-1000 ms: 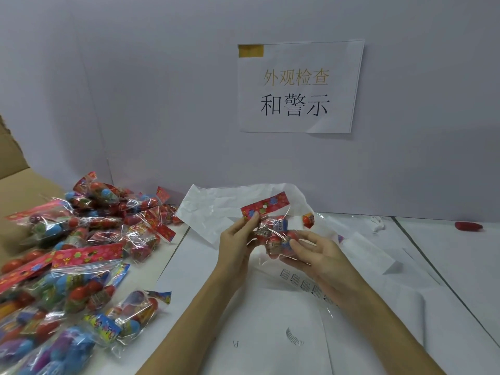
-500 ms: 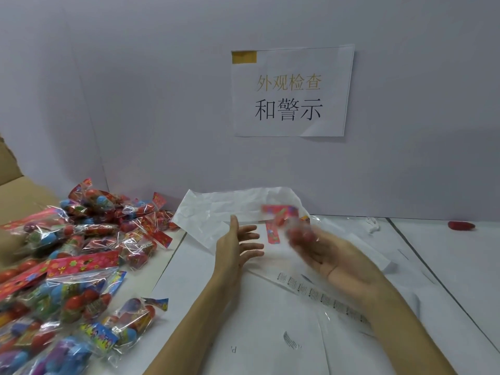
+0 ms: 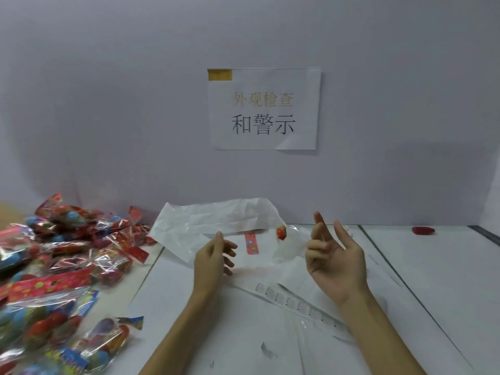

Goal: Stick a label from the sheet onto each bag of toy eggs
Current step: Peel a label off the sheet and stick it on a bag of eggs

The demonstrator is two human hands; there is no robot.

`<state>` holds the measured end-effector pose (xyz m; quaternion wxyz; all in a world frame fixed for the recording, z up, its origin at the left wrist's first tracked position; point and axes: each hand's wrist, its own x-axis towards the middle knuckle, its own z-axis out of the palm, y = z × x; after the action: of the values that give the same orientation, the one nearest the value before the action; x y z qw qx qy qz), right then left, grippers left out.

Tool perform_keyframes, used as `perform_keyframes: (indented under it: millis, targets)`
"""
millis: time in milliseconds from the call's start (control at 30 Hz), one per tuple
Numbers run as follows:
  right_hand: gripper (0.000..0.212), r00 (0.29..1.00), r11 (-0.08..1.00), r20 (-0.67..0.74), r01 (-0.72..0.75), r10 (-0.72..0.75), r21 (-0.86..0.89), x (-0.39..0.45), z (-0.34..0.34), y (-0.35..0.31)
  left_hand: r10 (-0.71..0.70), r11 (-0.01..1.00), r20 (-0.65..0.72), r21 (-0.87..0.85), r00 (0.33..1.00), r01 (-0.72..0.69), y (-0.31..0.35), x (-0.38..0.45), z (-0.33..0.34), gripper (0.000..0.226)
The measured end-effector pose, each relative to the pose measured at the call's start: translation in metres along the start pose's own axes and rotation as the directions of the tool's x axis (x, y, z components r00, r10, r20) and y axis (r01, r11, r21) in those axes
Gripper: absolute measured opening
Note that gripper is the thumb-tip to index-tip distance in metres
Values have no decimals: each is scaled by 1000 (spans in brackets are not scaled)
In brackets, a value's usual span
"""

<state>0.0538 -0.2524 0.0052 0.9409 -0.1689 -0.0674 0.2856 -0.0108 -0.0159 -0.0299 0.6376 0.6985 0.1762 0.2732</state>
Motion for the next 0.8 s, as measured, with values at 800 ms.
perform_keyframes:
  millis: [800]
  targets:
    - [41,971,841,-152,-235,183,-487,15,-4,56,41,64,-2,998,999,0,23,64,-112,56]
